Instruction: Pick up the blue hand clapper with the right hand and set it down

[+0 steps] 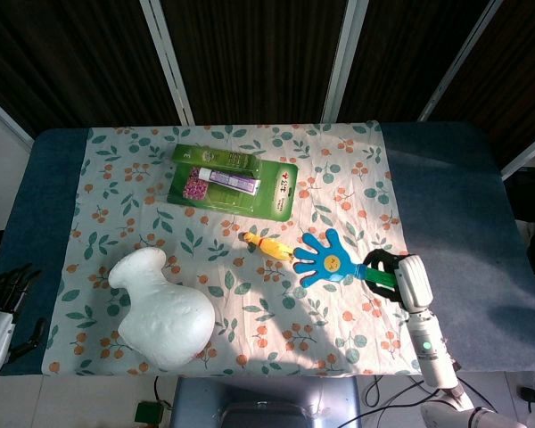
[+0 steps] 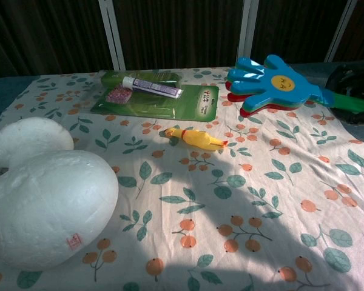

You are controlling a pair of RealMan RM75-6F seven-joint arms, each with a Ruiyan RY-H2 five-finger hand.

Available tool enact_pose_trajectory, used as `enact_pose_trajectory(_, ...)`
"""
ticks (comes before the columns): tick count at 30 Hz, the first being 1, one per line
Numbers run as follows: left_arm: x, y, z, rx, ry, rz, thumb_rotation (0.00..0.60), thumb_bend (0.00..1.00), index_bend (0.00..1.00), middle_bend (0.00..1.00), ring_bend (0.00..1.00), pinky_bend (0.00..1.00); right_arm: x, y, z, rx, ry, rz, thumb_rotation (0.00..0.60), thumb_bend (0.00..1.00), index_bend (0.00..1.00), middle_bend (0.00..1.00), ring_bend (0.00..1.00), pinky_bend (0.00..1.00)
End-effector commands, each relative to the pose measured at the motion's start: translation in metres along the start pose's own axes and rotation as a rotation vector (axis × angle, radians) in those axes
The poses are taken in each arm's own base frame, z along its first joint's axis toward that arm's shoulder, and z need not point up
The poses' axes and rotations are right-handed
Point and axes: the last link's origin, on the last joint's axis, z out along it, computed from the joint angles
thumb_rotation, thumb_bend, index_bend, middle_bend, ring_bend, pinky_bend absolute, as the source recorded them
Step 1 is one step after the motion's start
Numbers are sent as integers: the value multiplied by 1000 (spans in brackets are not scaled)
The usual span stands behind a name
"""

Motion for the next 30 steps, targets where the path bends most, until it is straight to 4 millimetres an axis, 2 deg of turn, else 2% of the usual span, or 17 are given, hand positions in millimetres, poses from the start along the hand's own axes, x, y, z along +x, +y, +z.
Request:
enact_pose_trajectory(1, 0, 0, 0, 0, -1, 0, 600, 467, 0, 0, 0, 90, -12, 11, 1, -36, -128, -151, 600, 506, 871, 849, 965, 1000)
enact_pose_trajectory(3, 0, 0, 0, -1, -1, 0, 600, 467, 0, 0, 0, 90, -16, 15, 1, -64, -175, -215, 600, 506, 871, 849, 965, 1000)
enact_pose_trajectory(12, 1, -1, 0, -1, 3, -4, 600, 466, 0, 0, 0, 90, -16, 14, 0, -109, -207, -237, 600, 507, 871, 849, 963, 1000)
enact_pose_trajectory(15, 1, 0, 0, -1, 2, -4, 600, 466, 0, 0, 0, 90, -19, 17, -1, -112, -249, -265, 600, 496, 838, 849, 925, 981)
enact_pose_trajectory(18, 0, 0, 0, -1, 2, -3, 600, 466, 0, 0, 0, 90, -21, 21, -3, -114, -305, -304, 600, 464, 733, 829, 839, 917)
enact_pose_trajectory(20, 0, 0, 0, 0, -2, -4, 600, 465, 0, 0, 0, 91, -22, 23, -3, -119, -342, -336, 600, 456, 650, 769, 772, 881)
enact_pose_trajectory(25, 0, -1, 0, 3, -2, -5, 600, 466, 0, 0, 0, 93, -20, 26, -6, -145, -400, -356, 600, 425, 309, 510, 507, 715)
enact_pose_trajectory(28, 0, -2, 0, 7, -3, -5, 600, 469, 0, 0, 0, 93, -11, 28, -10, -162, -406, -388, 600, 357, 88, 365, 330, 577)
enact_pose_trajectory(30, 0, -2, 0, 7, -3, -5, 600, 475, 0, 0, 0, 93, -3, 29, -14, -185, -415, -413, 600, 301, 8, 275, 219, 459)
